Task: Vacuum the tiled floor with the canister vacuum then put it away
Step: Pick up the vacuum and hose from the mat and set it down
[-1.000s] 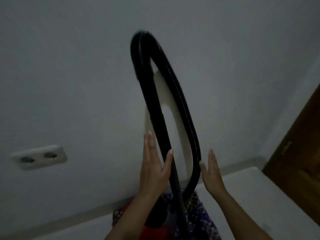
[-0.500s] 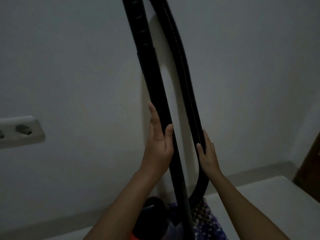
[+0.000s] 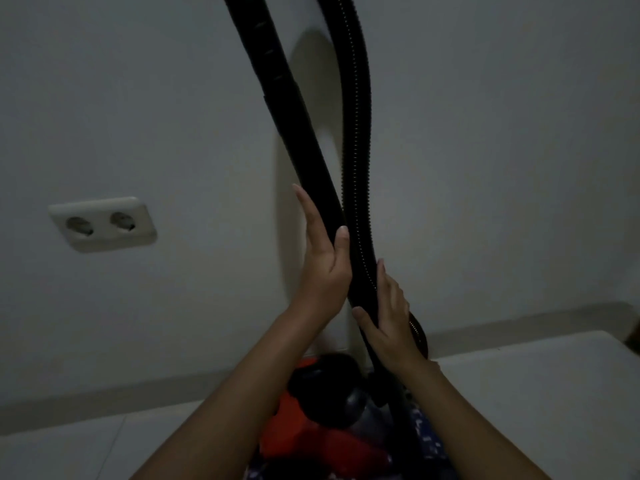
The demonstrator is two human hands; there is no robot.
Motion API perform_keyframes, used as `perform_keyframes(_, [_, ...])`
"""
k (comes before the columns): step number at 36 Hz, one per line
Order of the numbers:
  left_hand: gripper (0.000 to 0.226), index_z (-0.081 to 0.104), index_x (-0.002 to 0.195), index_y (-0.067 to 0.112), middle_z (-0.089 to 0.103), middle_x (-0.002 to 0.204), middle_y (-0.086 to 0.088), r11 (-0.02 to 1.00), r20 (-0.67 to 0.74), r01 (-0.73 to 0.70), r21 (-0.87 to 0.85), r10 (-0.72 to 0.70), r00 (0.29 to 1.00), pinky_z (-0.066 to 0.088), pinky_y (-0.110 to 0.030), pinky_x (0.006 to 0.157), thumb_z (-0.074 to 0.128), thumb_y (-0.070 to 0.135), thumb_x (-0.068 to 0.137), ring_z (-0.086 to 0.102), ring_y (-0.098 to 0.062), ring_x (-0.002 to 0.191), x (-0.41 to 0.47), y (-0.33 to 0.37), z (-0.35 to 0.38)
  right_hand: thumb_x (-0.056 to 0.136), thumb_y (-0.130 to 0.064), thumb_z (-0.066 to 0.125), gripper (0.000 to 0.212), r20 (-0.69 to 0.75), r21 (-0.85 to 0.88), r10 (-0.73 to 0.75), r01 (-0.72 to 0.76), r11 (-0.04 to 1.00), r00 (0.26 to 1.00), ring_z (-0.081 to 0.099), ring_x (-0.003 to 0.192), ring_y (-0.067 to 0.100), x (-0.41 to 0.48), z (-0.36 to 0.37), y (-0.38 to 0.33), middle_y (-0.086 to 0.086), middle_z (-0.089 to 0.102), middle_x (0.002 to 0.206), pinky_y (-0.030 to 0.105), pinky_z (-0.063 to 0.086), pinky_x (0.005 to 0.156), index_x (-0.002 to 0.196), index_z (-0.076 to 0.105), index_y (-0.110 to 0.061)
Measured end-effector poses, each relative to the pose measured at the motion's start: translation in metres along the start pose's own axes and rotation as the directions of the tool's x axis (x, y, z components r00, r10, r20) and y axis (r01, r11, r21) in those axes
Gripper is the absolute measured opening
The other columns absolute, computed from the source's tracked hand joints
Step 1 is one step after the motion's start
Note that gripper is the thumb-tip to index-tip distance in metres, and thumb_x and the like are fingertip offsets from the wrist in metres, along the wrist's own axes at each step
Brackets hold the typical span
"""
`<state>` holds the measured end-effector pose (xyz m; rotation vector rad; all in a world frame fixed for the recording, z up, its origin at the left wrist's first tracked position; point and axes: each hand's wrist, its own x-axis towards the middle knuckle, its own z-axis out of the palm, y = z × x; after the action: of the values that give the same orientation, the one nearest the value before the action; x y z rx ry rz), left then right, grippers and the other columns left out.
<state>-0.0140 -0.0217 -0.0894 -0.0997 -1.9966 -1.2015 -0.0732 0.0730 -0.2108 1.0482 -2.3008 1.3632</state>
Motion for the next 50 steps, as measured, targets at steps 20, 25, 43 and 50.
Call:
perform_keyframes(20, [0.078,-0.014,0.145,0.037,0.022,0.153,-0.025,0.983,-0.368,0.133,-0.13,-0.173,0.913,0.039,-0.039,0.111,0.043,0.037,0.092,0.039,-0.03,0.135,-0.034,-0.063,-0.128,0.082,-0.064,0.05,0.095,0.281,-0.355,-0.117,0.216,0.91,0.953,0.05,0.108,0.022,-0.004,0.081,-0.03,0.002,0.05,0.12,0.037,0.033,0.086,0.144,-0.016,-0.033])
perform_keyframes(25, [0.07,0.002,0.15,0.021,0.057,0.11,-0.002,0.981,-0.303,0.156,-0.117,-0.185,0.935,0.041,-0.012,0.096,0.046,0.011,0.097,0.058,-0.001,0.099,-0.067,-0.087,-0.119,0.087,-0.057,0.052,0.09,0.385,-0.315,-0.09,0.223,0.922,0.919,0.048,0.106,0.023,0.009,0.072,-0.029,0.003,0.047,0.113,0.039,0.036,0.09,0.147,-0.011,-0.037])
perform_keyframes(43, [0.053,0.022,0.148,0.029,0.029,0.153,-0.008,0.743,0.436,0.098,0.662,-0.488,0.756,0.024,-0.033,0.116,0.036,0.041,0.098,0.026,-0.024,0.14,-0.174,-0.218,-0.032,0.083,-0.068,0.037,0.085,0.576,-0.489,-0.066,0.408,0.771,0.815,0.048,0.101,0.026,0.019,0.035,0.003,0.005,0.045,0.117,0.041,0.04,0.087,0.149,-0.007,-0.039])
perform_keyframes(50, [0.052,0.025,0.144,0.04,0.038,0.15,-0.004,0.803,0.541,0.15,0.577,-0.513,0.666,0.034,-0.036,0.11,0.044,0.039,0.095,0.038,-0.024,0.134,-0.163,-0.231,-0.034,0.071,-0.076,0.013,0.088,0.615,-0.539,-0.107,0.515,0.666,0.782,0.05,0.098,0.028,0.005,0.041,0.014,0.008,0.047,0.118,0.041,0.04,0.081,0.146,-0.013,-0.038])
